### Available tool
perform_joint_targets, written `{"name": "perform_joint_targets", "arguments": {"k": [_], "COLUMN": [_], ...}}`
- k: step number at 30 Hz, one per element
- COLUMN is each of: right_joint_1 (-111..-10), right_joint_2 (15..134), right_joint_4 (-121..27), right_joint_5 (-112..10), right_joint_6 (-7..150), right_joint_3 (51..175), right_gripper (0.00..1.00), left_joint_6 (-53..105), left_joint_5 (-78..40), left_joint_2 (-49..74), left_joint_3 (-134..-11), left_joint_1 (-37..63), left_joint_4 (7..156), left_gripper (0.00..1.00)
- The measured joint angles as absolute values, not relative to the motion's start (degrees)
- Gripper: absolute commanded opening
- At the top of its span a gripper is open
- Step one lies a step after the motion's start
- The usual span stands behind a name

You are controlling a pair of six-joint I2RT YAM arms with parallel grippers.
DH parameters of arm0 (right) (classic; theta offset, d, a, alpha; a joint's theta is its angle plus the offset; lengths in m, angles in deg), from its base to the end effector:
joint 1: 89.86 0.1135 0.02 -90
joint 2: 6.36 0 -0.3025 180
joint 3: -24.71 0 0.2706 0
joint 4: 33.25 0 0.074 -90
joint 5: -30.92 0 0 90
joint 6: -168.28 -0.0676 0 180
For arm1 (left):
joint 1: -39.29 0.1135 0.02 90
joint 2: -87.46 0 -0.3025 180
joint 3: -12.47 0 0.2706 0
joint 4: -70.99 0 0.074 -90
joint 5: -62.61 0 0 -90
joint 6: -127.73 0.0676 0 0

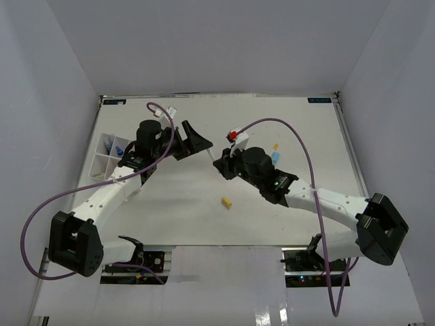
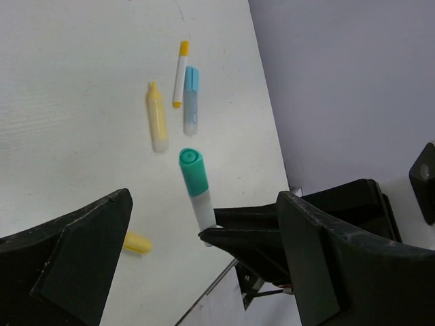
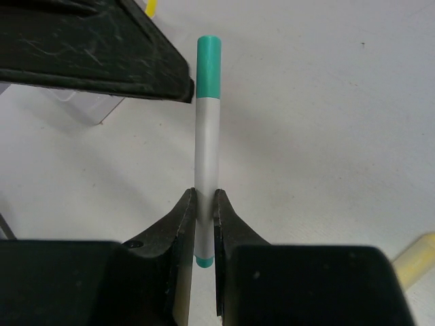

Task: Sort the stationery into containers
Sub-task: Pick up the pen from the center of the board.

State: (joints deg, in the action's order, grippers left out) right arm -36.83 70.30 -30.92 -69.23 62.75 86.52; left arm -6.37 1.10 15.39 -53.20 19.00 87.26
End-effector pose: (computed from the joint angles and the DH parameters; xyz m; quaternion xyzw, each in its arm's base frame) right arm 0.2194 0.2716 0.3080 -0.1973 0.7535 0.2941 0.5539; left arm 0.2879 -0.1408 0.3197 -0.0329 0.8175 -0.4596 0.3456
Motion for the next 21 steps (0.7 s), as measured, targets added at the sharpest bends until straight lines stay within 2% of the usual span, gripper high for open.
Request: {"name": "perform_joint_targets", "arguments": {"k": [3,7,8,10,11,15,16,19,21], "right_joint_1": [-36.2,-36.1,-36.1,-36.1,-36.1,-36.2,-36.2,-36.2,-36.2], "right_joint_2": [67.8,65.8,65.4,64.6,64.4,63.5,63.4,63.1,62.8], "right_joint_4": [-28.4,-27.1,-26.7,-26.0,-25.9,-25.0,-25.1,-24.9,-24.8], "right_joint_5": [-67.7,-67.0,-66.8,-66.8,-66.8,-67.4,-67.6,-68.1,-68.1], "right_joint_6": [63.4,63.7,63.7,63.7,63.7,63.7,63.7,63.7,63.7], "right_joint_3": [83.3,81.0,80.6,79.8,79.7,78.9,78.8,78.3,77.9], "right_gripper": [0.11,0.11,0.12,0.12,0.12,0.12,0.13,0.18,0.33], "left_joint_6": [-7.9,-9.4,-9.6,-10.1,-10.1,-10.1,-9.9,-9.3,-8.8], "left_joint_5": [-0.9,-3.6,-4.4,-5.5,-5.8,-8.1,-8.7,-9.9,-10.5], "left_joint_2": [15.4,15.3,15.2,14.9,14.7,13.7,13.5,13.1,13.1], "left_joint_3": [-53.3,-54.0,-54.4,-54.9,-55.1,-55.4,-55.5,-55.6,-55.6], "left_joint_1": [15.4,12.1,11.4,10.2,9.7,8.4,8.2,7.8,7.4], "left_joint_4": [87.3,87.4,87.4,87.2,87.2,87.3,87.5,87.7,87.9], "left_gripper": [0.92,0.74,0.65,0.56,0.46,0.23,0.21,0.12,0.09]}}
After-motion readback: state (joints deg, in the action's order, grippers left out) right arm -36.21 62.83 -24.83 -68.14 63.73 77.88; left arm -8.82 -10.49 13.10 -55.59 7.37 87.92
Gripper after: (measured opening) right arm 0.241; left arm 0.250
